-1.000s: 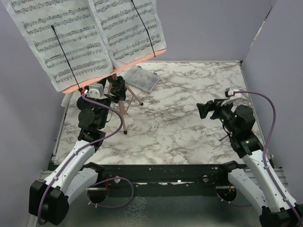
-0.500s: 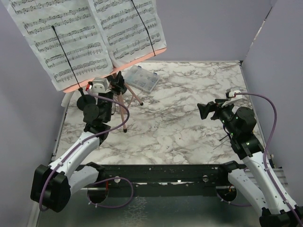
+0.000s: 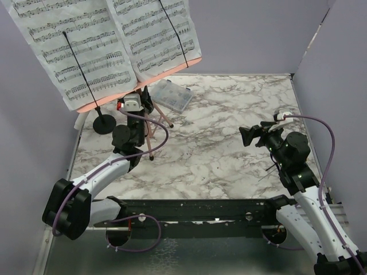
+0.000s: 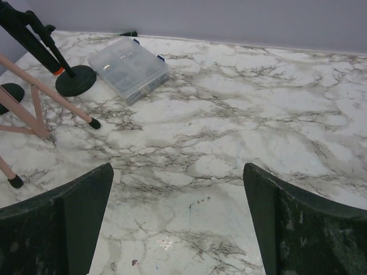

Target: Pack up the instrument practice props

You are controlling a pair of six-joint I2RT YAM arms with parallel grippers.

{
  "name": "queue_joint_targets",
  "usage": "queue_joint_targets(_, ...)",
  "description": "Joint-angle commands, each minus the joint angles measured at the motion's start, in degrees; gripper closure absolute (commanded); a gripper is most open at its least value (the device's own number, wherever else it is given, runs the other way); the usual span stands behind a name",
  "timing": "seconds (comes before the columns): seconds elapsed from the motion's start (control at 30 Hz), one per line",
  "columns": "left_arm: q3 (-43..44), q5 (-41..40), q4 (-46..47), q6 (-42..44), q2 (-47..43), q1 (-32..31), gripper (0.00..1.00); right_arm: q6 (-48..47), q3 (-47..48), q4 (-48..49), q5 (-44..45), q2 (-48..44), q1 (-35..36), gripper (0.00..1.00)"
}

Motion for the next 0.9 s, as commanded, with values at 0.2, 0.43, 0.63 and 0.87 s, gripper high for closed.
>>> queue_joint_targets(0.2, 1.07, -5.54, 5.57, 1.19, 3.76, -0.44, 0.65, -0.61, -1.03, 0.54, 1.37, -1.41, -0.13, 0.0)
queue_joint_targets(0.43, 1.21, 0.54, 3.6, -3.61, 1.28, -0.53, 1.0, -0.57, -1.0, 0.41, 1.71, -2.03, -0.13, 0.0)
queue_joint_targets(0.63, 2.21, 7.46, -1.98, -9.99, -0.35, -1.21, 1.0, -0.55, -0.69, 0.58, 1.3, -1.94, -0.13, 0.0)
queue_joint_targets(0.87, 3.18, 10.28, -3.11, -12.09, 1.4, -5.46, 1.0, -0.66, -0.27, 0.67, 1.09, -2.21, -0.12, 0.0)
